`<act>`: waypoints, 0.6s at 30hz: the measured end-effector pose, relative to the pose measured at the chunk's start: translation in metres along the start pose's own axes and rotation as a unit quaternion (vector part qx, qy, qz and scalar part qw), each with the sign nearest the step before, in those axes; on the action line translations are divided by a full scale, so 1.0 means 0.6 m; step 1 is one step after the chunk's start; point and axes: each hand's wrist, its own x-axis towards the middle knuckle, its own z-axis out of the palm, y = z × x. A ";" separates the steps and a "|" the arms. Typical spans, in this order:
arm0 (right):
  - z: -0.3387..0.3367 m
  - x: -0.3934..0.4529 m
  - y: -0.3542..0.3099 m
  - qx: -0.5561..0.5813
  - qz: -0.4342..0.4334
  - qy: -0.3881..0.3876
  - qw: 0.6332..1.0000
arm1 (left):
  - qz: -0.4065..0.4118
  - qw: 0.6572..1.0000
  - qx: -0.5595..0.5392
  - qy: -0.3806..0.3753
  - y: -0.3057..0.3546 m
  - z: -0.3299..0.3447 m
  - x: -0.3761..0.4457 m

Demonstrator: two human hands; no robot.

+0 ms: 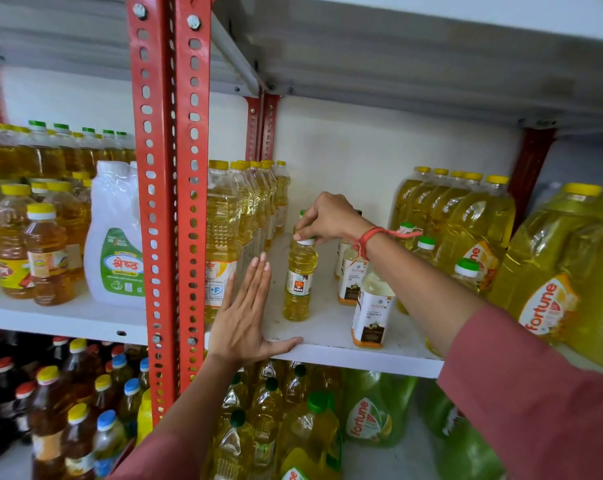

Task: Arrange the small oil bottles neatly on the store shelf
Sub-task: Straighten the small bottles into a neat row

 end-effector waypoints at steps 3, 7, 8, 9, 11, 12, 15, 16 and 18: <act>-0.002 -0.001 -0.003 0.023 0.012 -0.014 1.000 | 0.004 1.000 -0.001 0.000 0.000 -0.001 0.000; 0.003 -0.002 -0.004 0.034 0.027 -0.020 0.999 | 0.008 1.000 -0.004 -0.008 -0.002 -0.001 -0.001; 0.003 -0.003 -0.003 0.035 0.028 -0.015 0.999 | 0.012 1.000 -0.004 -0.012 -0.003 -0.001 -0.001; 0.003 -0.006 -0.003 0.034 0.029 -0.008 0.999 | 0.015 1.000 -0.003 -0.016 -0.004 0.000 -0.002; 0.003 -0.012 -0.004 0.036 0.028 0.002 0.999 | 0.015 1.000 -0.001 -0.022 -0.004 0.000 -0.003; 0.003 -0.014 -0.004 0.037 0.027 0.006 0.999 | 0.014 1.000 -0.002 -0.024 -0.004 0.000 -0.003; 0.004 -0.025 -0.007 0.041 0.020 0.009 0.999 | 0.011 1.000 -0.007 -0.028 -0.003 -0.002 -0.004; 0.003 -0.030 -0.008 0.043 0.017 0.008 0.999 | 0.011 0.999 -0.007 -0.030 -0.002 -0.004 -0.004; 0.000 -0.040 -0.010 0.040 0.009 0.004 0.999 | 0.008 0.999 -0.003 -0.034 0.000 -0.007 -0.005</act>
